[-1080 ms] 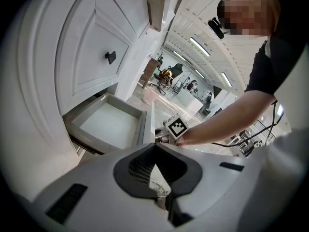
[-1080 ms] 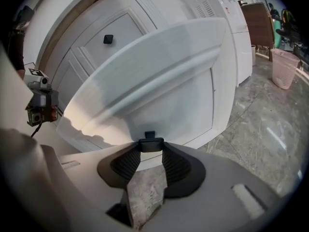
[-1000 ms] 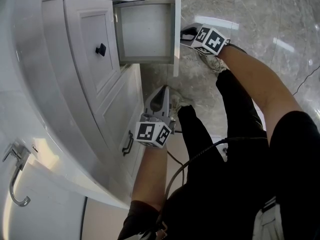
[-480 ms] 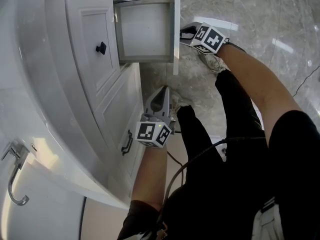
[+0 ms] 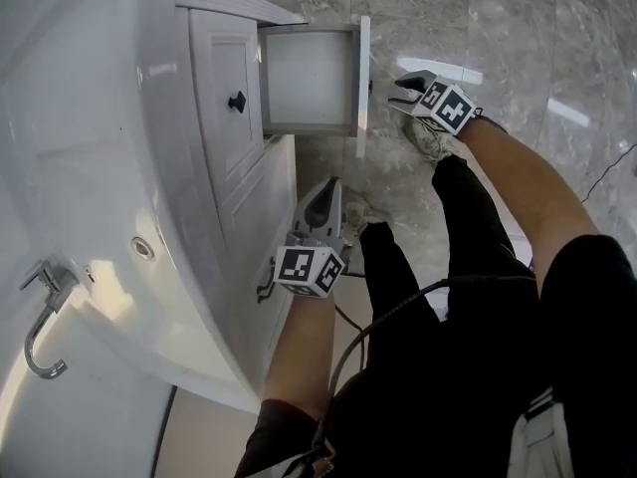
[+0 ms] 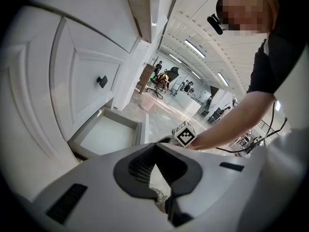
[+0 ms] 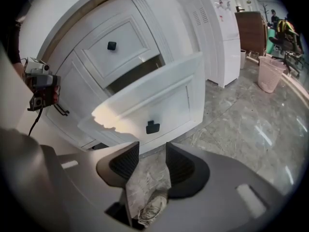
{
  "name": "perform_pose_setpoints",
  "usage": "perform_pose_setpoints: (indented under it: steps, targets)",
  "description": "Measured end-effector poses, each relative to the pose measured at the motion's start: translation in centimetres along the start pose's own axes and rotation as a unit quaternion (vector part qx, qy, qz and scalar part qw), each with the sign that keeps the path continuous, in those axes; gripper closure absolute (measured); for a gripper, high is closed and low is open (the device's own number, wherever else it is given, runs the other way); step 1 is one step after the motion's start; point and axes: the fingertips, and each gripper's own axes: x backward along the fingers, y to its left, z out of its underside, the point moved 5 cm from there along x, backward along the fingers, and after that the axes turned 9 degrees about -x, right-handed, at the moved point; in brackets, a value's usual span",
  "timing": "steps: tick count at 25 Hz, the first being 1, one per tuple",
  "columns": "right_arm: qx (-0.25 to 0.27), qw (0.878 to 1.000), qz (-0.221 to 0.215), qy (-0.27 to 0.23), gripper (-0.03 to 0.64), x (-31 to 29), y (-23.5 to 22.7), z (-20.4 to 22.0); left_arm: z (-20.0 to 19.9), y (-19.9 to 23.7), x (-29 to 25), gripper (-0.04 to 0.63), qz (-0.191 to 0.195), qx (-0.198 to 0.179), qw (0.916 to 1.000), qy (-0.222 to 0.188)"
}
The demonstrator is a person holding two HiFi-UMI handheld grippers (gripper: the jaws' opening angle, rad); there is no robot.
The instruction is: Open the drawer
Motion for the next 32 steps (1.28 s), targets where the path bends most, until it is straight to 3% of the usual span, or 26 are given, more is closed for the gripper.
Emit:
perform_pose_setpoints:
  steps: [6,12,16,21,24,27,32]
  targets:
    - [-0.018,0.999,0.017,-0.039,0.469,6.0,1.5,-3.0,-5.1,-2.1,1.7,0.595,0.005,-0.018,0.9996,-0.021]
    - [-0.024,0.996,0.028,-0.080,0.561,13.0,3.7,-7.4,-11.7,-4.8,4.8,0.595,0.009,-0.036,0.9978,-0.056]
    - [-0.013,0.993,0.032,-0.112,0.615,17.6,5.8,-11.3,-16.6,-6.1,8.0,0.595,0.004,-0.053,0.9947,-0.087]
    - [-0.021,0.991,0.028,-0.129,0.615,23.4,9.8,-15.2,-23.0,-8.4,13.8,0.595,-0.007,-0.063,0.9900,-0.126]
    - [0.004,0.990,0.022,-0.138,0.615,26.4,12.8,-19.0,-26.8,-9.1,18.2,0.595,-0.028,-0.072,0.9834,-0.164]
    - [0.058,0.988,0.016,-0.142,0.615,28.6,15.8,-23.4,-29.9,-9.3,23.0,0.595,-0.061,-0.076,0.9710,-0.218]
    - [0.119,0.982,-0.014,-0.145,0.615,30.7,23.7,-27.5,-31.2,-9.7,32.9,0.595,-0.117,-0.079,0.9544,-0.263]
